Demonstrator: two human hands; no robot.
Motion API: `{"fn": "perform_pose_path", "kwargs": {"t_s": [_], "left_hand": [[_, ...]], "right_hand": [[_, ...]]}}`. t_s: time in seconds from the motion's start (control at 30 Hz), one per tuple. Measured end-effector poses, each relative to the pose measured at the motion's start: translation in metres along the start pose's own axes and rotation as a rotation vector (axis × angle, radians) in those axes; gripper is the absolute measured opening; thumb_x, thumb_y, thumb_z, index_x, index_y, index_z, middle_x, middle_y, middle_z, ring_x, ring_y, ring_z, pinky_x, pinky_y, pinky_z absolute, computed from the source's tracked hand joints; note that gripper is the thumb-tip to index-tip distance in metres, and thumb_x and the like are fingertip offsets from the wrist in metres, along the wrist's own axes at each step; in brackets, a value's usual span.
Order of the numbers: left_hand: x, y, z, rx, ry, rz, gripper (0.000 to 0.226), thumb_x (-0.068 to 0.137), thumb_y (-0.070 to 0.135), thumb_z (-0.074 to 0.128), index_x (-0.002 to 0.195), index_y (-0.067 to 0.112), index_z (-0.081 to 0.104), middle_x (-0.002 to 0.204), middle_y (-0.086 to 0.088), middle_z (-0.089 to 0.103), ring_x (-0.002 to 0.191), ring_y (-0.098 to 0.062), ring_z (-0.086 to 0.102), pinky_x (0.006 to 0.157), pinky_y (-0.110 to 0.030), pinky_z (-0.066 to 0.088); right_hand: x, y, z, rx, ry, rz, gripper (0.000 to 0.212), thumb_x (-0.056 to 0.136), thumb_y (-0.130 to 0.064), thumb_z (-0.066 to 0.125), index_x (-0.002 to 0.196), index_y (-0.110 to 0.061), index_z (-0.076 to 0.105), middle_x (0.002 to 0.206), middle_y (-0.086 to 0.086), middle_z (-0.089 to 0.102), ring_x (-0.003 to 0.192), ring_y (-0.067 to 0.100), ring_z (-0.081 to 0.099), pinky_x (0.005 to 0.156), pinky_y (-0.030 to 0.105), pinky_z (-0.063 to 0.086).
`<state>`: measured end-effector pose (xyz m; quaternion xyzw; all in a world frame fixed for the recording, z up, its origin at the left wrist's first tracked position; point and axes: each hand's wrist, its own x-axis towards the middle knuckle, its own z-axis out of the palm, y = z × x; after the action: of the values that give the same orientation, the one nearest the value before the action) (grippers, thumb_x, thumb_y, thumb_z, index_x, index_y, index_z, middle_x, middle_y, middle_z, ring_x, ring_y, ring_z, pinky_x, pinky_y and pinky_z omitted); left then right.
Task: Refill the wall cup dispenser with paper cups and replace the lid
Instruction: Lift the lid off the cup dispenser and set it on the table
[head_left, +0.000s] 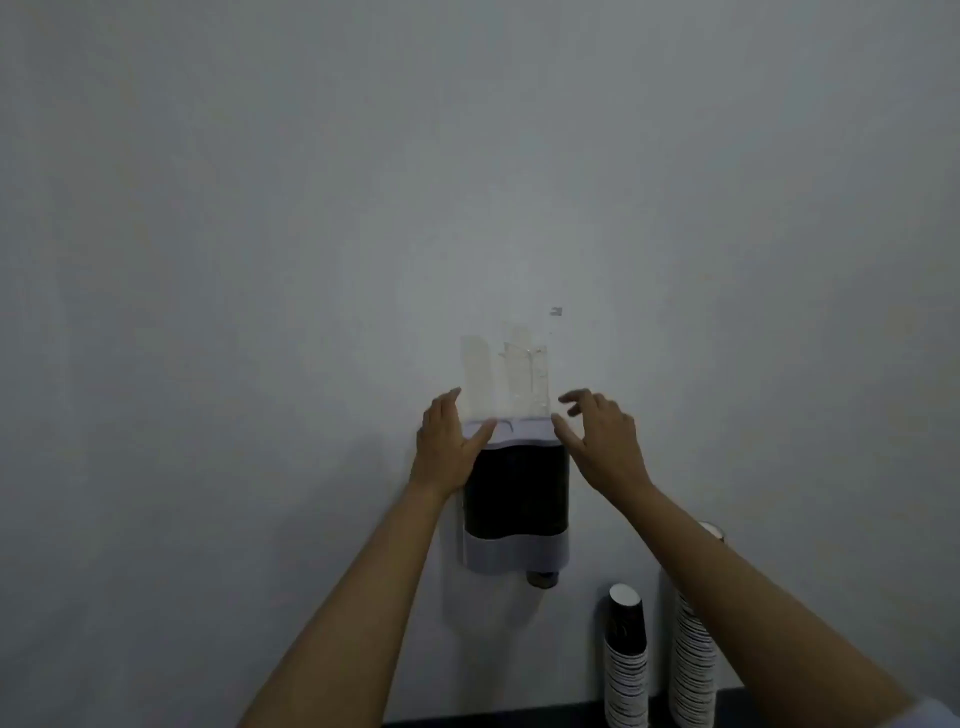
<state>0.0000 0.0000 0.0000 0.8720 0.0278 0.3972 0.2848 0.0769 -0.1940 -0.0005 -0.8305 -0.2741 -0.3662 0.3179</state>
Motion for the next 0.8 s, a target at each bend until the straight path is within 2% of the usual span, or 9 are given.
{"fn": "perform_pose_path", "kwargs": {"t_s": [0.2,0.33,0.4,0.47,0.57,0.7,0.8], "left_hand": [[-0.005,-0.025,0.018,-0.226,-0.109,-0.285,0.081,0.086,0.044,0.063,0.147,0.007,0.025,0.151,-0.011,0.03,0.14,-0.025,0.031,0.114,-0.034,0.025],[0.003,-0.035,0.031,-0.351,-0.113,-0.368,0.088,0.083,0.045,0.066,0.148,0.005,0.023,0.152,-0.012,0.028,0.139,-0.026,0.032,0.116,-0.035,0.028],[0.009,-0.04,0.037,-0.384,-0.121,-0.391,0.091,0.078,0.051,0.069,0.146,0.004,0.029,0.149,-0.011,0.033,0.136,-0.026,0.037,0.116,-0.039,0.032],[0.019,-0.055,0.049,-0.417,-0.114,-0.418,0.093,0.067,0.066,0.07,0.135,0.007,0.046,0.142,-0.012,0.047,0.126,-0.025,0.051,0.11,-0.043,0.041],[0.023,-0.063,0.057,-0.497,-0.12,-0.377,0.068,0.07,0.058,0.071,0.114,0.008,0.063,0.118,-0.012,0.067,0.107,-0.023,0.065,0.098,-0.038,0.052],[0.021,-0.06,0.059,-0.506,-0.068,-0.32,0.073,0.066,0.063,0.068,0.115,0.009,0.064,0.114,-0.009,0.068,0.105,-0.022,0.065,0.098,-0.043,0.051],[0.018,-0.049,0.049,-0.502,0.001,-0.274,0.053,0.079,0.035,0.073,0.124,0.01,0.058,0.119,-0.005,0.064,0.108,-0.02,0.061,0.097,-0.033,0.049]], "right_hand": [[-0.015,0.028,0.028,0.059,-0.14,0.236,0.045,0.091,-0.053,0.047,0.121,-0.02,0.053,0.113,0.004,0.061,0.106,0.023,0.057,0.088,0.041,0.045],[-0.01,0.041,0.043,0.136,-0.205,0.373,0.058,0.088,-0.056,0.051,0.129,-0.016,0.048,0.124,0.01,0.058,0.112,0.027,0.055,0.092,0.044,0.047],[-0.007,0.044,0.048,0.181,-0.234,0.407,0.063,0.088,-0.056,0.052,0.134,-0.014,0.045,0.128,0.012,0.055,0.117,0.029,0.053,0.096,0.046,0.046],[-0.003,0.046,0.052,0.246,-0.247,0.433,0.066,0.088,-0.056,0.053,0.138,-0.014,0.043,0.132,0.014,0.052,0.12,0.03,0.052,0.1,0.047,0.044],[0.003,0.046,0.057,0.351,-0.251,0.455,0.066,0.089,-0.054,0.052,0.14,-0.014,0.043,0.135,0.016,0.05,0.121,0.03,0.052,0.101,0.045,0.044],[0.005,0.043,0.059,0.395,-0.217,0.435,0.06,0.09,-0.052,0.052,0.135,-0.013,0.051,0.132,0.016,0.052,0.12,0.029,0.052,0.1,0.041,0.044],[0.008,0.033,0.056,0.383,-0.116,0.375,0.056,0.09,-0.05,0.053,0.132,-0.014,0.053,0.129,0.014,0.056,0.121,0.03,0.051,0.1,0.044,0.045]]}}
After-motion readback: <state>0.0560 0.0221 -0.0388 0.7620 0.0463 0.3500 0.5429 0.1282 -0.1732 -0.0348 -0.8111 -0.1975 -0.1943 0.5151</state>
